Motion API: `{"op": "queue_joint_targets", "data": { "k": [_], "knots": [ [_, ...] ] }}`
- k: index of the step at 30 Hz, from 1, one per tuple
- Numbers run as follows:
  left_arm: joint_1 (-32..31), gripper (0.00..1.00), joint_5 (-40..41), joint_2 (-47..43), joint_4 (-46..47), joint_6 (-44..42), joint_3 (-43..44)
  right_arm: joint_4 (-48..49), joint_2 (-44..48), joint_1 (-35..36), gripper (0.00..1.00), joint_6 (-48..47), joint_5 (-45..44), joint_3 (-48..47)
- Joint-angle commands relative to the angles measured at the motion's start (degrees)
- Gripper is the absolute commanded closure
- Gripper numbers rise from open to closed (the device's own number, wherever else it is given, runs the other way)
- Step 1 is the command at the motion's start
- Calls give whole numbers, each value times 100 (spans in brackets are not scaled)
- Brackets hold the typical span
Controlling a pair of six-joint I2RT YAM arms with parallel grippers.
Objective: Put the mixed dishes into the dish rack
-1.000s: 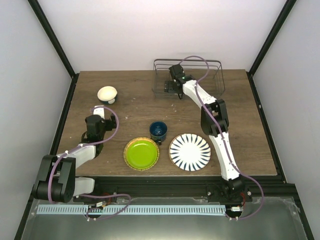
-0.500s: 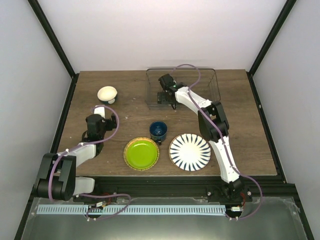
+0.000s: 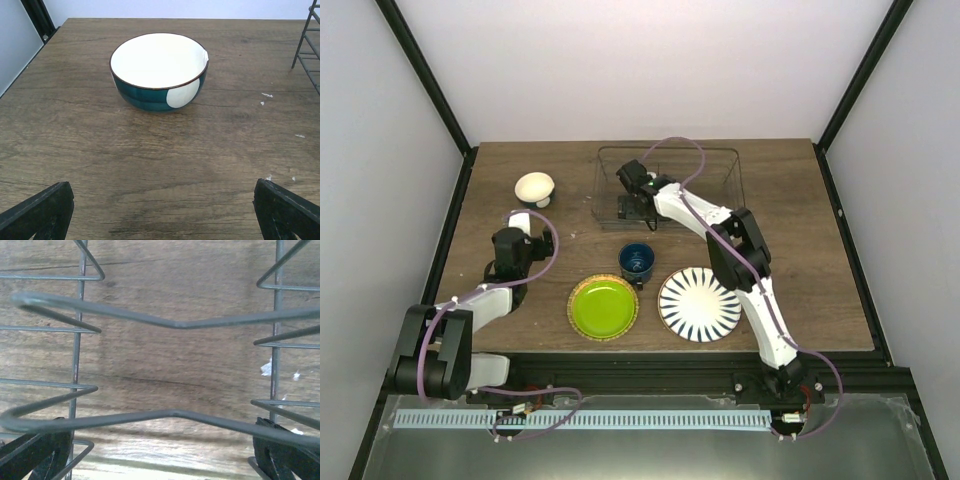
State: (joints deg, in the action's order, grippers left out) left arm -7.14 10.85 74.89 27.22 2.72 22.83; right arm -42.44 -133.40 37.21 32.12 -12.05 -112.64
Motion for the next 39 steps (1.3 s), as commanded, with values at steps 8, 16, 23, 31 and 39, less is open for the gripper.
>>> {"op": "queue_joint_targets", "data": {
  "k": [8, 16, 23, 31, 39],
  "knots": [
    [-30, 0, -48, 7, -15, -56, 110, -137, 568, 313, 0, 308, -100, 372],
    [-33, 0, -29, -9, -12, -44, 98, -142, 761, 383, 0, 364, -134, 660],
    [-33, 0, -31, -1, -25, -45, 105, -327, 809, 392, 0, 331, -338, 484],
    [-33, 0, -39, 25, -58, -44, 131, -536, 1027, 393, 0, 226, -487, 207],
    [-29, 0, 115, 9, -77, 26, 126, -702, 1409, 414, 0, 19, -422, -73]
  ]
}}
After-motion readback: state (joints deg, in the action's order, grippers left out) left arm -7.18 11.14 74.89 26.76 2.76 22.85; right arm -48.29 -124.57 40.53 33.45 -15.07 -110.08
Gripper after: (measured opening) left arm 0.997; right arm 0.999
